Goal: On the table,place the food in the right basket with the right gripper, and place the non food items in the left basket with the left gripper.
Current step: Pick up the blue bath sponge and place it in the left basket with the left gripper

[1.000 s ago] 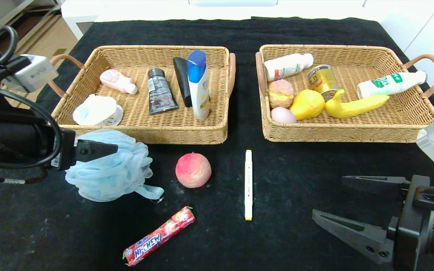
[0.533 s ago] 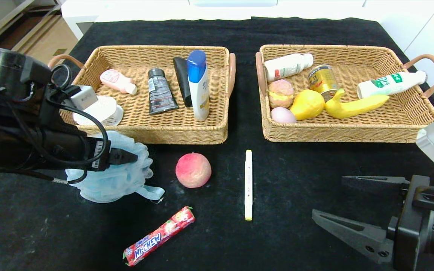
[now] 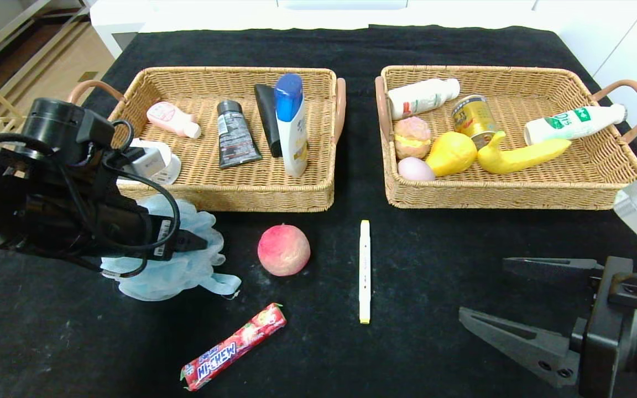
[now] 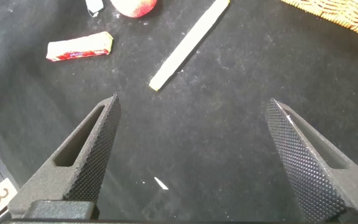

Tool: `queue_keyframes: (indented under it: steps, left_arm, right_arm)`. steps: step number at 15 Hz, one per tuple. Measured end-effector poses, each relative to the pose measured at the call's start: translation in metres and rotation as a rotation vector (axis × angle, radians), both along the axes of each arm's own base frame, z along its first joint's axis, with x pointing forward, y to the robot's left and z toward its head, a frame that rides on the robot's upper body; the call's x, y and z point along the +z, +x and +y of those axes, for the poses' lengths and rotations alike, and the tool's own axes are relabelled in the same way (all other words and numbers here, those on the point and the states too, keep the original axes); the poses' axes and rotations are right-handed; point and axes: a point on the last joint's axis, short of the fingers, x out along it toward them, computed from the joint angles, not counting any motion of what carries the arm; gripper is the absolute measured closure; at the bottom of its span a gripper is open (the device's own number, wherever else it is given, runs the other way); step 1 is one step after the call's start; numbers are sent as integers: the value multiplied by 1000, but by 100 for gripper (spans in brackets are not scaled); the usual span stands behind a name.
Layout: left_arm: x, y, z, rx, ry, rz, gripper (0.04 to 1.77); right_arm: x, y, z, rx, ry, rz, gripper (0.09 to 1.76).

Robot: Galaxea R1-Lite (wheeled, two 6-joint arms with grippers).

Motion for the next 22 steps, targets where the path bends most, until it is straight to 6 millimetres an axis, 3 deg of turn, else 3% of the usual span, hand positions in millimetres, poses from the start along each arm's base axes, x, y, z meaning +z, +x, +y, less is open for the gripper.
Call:
queue_keyframes:
  steps: [3,6,17,22]
  left_arm:
    - [-3,2,-1,0,2,9,75]
    - [-3,2,0,1,2,13,98]
    - [-3,1,-2,-6,15,12,103]
    - [14,-15,1,-20,19,-40,106]
  right_arm:
    - [0,-1,0,3,0,0,15]
    - [0,-1,0,2,1,-1,15]
    - [2,-3,-1,8,7,-8,15]
    - [2,-4,-1,14,10,-9,14]
